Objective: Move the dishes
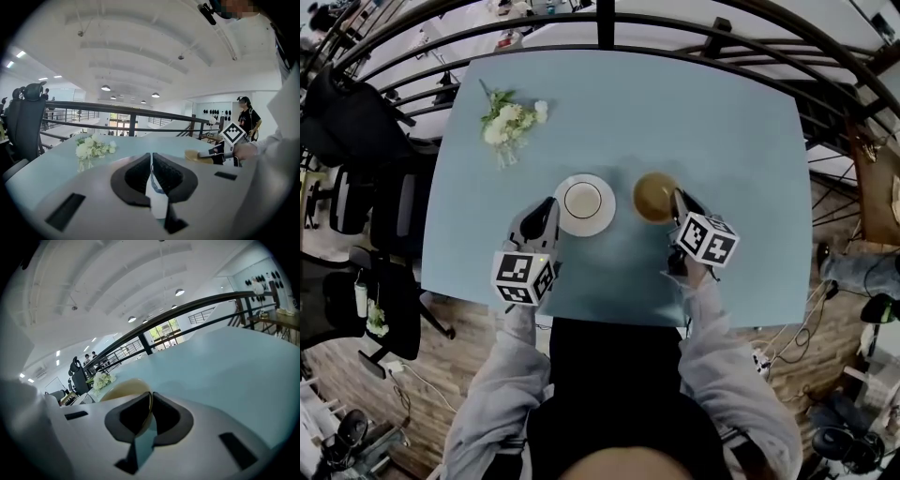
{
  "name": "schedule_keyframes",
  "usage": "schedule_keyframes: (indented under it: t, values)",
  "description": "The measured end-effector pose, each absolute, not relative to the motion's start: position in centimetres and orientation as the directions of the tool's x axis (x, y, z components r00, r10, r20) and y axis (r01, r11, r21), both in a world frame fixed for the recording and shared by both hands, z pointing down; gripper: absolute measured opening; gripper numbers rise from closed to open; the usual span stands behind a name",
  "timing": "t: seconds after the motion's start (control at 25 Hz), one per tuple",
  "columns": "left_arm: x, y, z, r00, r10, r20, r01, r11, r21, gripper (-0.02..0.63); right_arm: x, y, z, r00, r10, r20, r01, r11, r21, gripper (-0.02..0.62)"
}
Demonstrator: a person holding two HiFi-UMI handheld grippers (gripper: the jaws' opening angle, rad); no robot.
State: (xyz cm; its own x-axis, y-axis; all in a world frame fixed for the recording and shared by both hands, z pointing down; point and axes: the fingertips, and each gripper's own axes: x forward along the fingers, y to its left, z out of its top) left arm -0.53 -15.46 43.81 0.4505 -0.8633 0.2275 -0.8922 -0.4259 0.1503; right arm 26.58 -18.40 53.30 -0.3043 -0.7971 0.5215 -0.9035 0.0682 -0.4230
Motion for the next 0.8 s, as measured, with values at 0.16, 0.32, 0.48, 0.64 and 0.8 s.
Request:
schedule_keyframes:
  t: [0.16, 0.32, 0.48, 0.64, 0.8]
  values:
    - [-0.4, -13.7, 45.3, 0.439, -0.863, 0.249, -0.897, -0.406, 0.174, 0.028, 26.1, -16.8, 54.5, -0.306, -0.785, 0.539, -0.894, 0.043, -0.446, 0.029]
    - [-0.5, -12.3, 47.0, 0.425, -0.857, 0.292, -0.904, -0.382, 0.193, 0.028, 25.6, -15.7, 55.3, -0.298, -0.773, 0.56, -0.89, 0.012, -0.457, 0.029]
    - [-0.3, -11.7, 48.3, 0.421, -0.848, 0.32, -0.905, -0.373, 0.203, 0.028, 25.3, -15.3, 56.3, -0.299, -0.762, 0.574, -0.883, -0.006, -0.468, 0.029]
    - [-0.3, -11.7, 49.0, 0.417, -0.844, 0.338, -0.908, -0.367, 0.203, 0.028, 24.6, -15.4, 57.3, -0.318, -0.751, 0.578, -0.869, -0.012, -0.494, 0.029]
    - [-0.1, -11.6, 49.3, 0.412, -0.843, 0.345, -0.91, -0.36, 0.207, 0.028, 24.7, -15.6, 56.9, -0.293, -0.748, 0.595, -0.885, -0.023, -0.465, 0.029]
